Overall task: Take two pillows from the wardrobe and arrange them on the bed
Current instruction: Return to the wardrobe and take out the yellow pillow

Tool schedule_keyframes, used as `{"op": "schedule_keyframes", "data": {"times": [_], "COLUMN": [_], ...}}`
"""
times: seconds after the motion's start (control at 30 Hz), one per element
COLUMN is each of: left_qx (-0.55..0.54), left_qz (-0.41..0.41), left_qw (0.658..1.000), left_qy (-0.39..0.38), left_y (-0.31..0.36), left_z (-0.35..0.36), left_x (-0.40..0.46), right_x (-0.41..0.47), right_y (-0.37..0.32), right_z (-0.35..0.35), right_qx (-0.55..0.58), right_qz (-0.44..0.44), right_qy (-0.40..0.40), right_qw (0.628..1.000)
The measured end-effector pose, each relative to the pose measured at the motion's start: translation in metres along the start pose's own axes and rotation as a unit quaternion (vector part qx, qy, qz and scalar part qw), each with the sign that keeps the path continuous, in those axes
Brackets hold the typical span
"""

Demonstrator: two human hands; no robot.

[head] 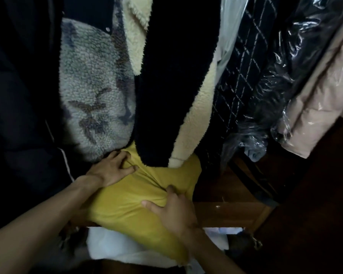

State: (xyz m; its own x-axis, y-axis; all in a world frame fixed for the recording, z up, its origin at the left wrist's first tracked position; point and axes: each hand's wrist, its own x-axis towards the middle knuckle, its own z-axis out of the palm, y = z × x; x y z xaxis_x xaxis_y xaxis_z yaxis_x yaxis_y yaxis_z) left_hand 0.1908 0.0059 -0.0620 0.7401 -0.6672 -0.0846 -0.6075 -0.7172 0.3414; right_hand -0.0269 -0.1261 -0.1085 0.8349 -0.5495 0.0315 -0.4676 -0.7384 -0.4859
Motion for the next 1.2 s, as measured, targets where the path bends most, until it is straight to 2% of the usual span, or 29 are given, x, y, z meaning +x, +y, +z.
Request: {"op": "schedule_keyframes", "data": {"times": [0.1,0.2,0.23,0.37,0.43,0.53,0.63,0.77,0.87,1.03,1.2], "left_qx": [0.011,0.042,0.051,0.084,0.085,0.028,0.038,0.116,0.098,0.047,0.046], "left_qz": [0.013,-0.004,-0.009,-0.034,-0.084,-0.21,-0.27,-0.279,-0.262,-0.194,-0.16], "left_qw": [0.999,0.997,0.997,0.994,0.993,0.976,0.959,0.946,0.95,0.969,0.977], "left_qy": [-0.05,-0.06,-0.061,-0.053,-0.018,0.059,0.083,0.114,0.141,0.143,0.136], "left_y": [0.024,0.048,0.053,0.058,0.055,0.042,0.038,0.036,0.036,0.051,0.039], "left_z": [0.018,0.032,0.037,0.056,0.059,0.062,0.076,0.09,0.091,0.068,0.08], "left_x": [-0.011,-0.017,-0.021,-0.039,-0.046,-0.054,-0.051,-0.035,-0.03,-0.062,-0.144], "right_x": [-0.021,-0.025,-0.022,0.016,0.043,0.069,0.078,0.089,0.093,0.079,0.009], "right_y": [0.018,0.028,0.033,0.063,0.077,0.088,0.086,0.083,0.079,0.061,0.052], "right_z": [-0.011,-0.023,-0.03,-0.059,-0.066,-0.053,-0.029,-0.012,-0.011,-0.044,-0.046], "right_qx": [-0.028,-0.082,-0.095,-0.111,-0.106,-0.091,-0.124,-0.146,-0.173,-0.183,-0.189], "right_qz": [0.006,-0.033,-0.049,-0.128,-0.134,-0.117,-0.113,-0.103,-0.105,-0.121,-0.184], "right_qy": [-0.03,-0.044,-0.029,0.111,0.092,0.028,0.068,0.138,0.155,0.092,0.049], "right_qw": [0.999,0.995,0.994,0.979,0.981,0.988,0.983,0.974,0.967,0.971,0.963]}}
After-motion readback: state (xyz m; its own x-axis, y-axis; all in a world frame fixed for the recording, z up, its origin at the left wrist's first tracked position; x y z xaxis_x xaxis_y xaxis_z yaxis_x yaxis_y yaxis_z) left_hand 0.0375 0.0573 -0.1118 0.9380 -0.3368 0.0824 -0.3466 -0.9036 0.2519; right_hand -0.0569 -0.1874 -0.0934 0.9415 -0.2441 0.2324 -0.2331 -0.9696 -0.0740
